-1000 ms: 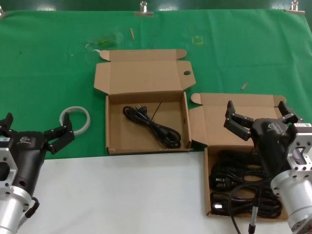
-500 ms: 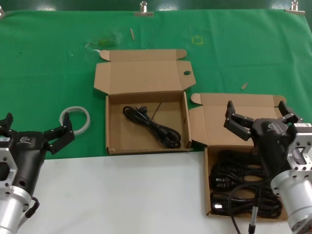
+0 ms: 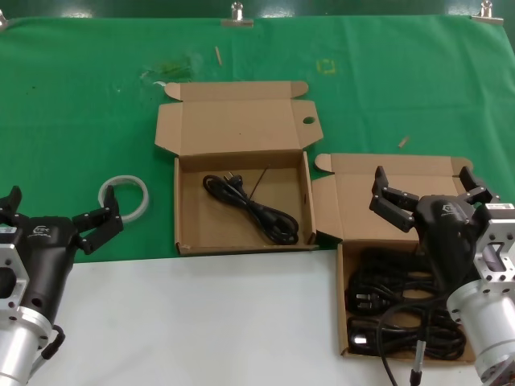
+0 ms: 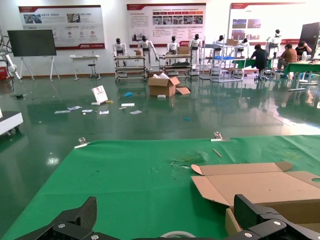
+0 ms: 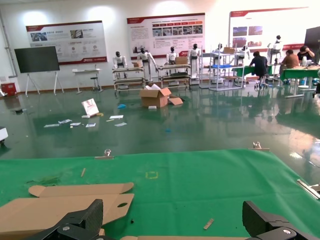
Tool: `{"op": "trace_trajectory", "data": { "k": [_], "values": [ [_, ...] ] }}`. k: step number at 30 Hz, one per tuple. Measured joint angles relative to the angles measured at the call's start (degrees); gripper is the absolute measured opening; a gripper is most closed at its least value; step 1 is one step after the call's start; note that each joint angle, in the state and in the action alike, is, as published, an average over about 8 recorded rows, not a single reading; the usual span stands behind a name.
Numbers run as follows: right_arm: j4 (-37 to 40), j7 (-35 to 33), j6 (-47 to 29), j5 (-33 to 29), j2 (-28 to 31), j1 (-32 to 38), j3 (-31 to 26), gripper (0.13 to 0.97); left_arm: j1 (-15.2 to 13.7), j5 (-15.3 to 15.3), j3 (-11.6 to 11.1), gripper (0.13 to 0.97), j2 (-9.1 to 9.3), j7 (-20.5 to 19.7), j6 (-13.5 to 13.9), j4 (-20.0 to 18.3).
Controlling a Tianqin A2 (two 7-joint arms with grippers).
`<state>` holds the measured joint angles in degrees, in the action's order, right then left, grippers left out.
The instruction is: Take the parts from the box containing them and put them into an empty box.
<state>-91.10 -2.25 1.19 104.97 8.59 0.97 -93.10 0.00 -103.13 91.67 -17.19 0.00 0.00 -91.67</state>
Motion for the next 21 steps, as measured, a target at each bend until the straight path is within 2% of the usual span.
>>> {"op": "trace_trajectory", "data": {
  "k": [21],
  "values": [
    [0.0,0.0,0.0,0.0,0.0,0.0,0.0,0.966,0.0,0.0,0.0,0.965,0.00,0.0,0.0,0.0]
  ]
}}
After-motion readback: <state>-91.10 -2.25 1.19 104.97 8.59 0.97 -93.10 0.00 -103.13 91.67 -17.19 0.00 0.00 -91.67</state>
